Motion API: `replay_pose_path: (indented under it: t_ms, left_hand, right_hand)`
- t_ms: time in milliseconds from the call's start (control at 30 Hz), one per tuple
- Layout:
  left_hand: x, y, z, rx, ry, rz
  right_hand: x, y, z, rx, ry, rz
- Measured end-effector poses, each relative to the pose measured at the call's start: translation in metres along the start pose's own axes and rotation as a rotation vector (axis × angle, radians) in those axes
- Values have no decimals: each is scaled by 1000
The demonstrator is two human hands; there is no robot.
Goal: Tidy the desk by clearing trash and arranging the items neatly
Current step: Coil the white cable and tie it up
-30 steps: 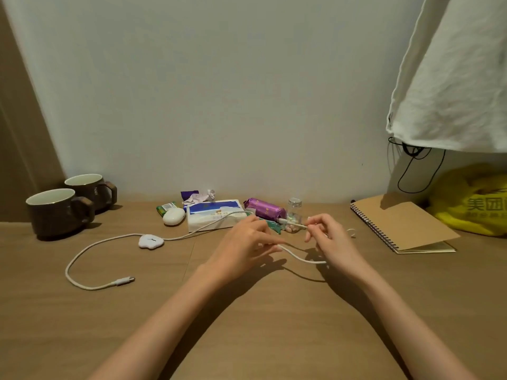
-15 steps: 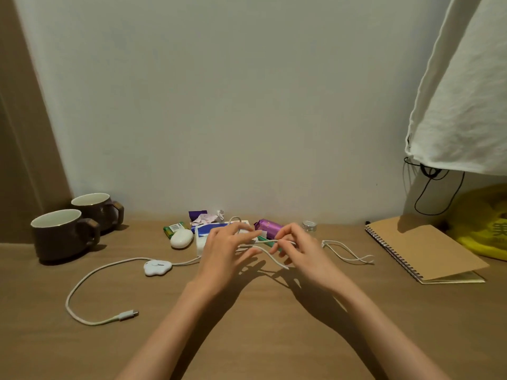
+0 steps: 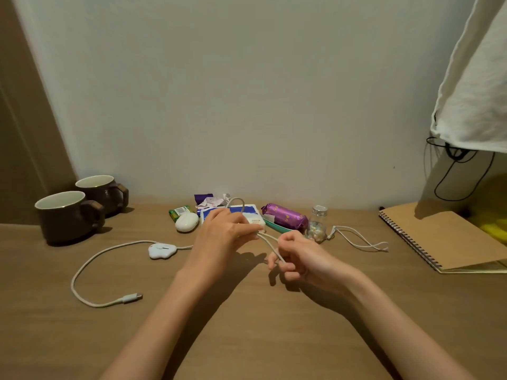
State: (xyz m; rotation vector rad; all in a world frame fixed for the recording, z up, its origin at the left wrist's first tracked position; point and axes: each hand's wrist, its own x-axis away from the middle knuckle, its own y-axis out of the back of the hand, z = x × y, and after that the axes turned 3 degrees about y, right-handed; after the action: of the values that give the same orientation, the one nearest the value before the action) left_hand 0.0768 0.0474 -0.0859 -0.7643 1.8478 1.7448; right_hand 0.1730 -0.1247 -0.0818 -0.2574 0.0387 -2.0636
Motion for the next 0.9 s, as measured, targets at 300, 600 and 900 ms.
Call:
replay_pose_path:
  t_ms: [300,600,900]
  left_hand:
    - [4,13,2,234,88,74]
    - [4,13,8,244,144,63]
    - [4,12,3,332,124,233]
  right_hand:
    - [11,7,5,54,-6,178]
    - [15,12,9,70,-47,26]
    - [22,12,11,223,90,-46]
